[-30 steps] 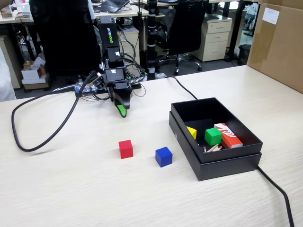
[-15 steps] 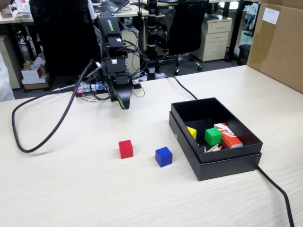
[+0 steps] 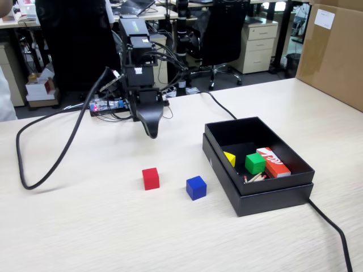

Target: Put the red cube on top of the blue cube

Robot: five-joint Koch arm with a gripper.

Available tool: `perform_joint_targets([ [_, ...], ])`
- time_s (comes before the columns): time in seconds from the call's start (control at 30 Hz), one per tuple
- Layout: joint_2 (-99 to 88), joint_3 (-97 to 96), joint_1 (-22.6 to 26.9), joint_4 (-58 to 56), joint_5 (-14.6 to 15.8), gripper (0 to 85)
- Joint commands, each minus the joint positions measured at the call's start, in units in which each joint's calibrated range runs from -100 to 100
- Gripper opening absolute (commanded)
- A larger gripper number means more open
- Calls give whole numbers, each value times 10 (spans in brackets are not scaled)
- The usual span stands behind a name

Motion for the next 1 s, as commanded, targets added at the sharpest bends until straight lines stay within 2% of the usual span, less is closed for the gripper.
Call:
perform_joint_targets([
  [0.0,49,78,-7,-4,-10,443],
  [0.33,205,160,-26,-4,-22,444],
  [0.97,321,189,-27,2,-21,444],
])
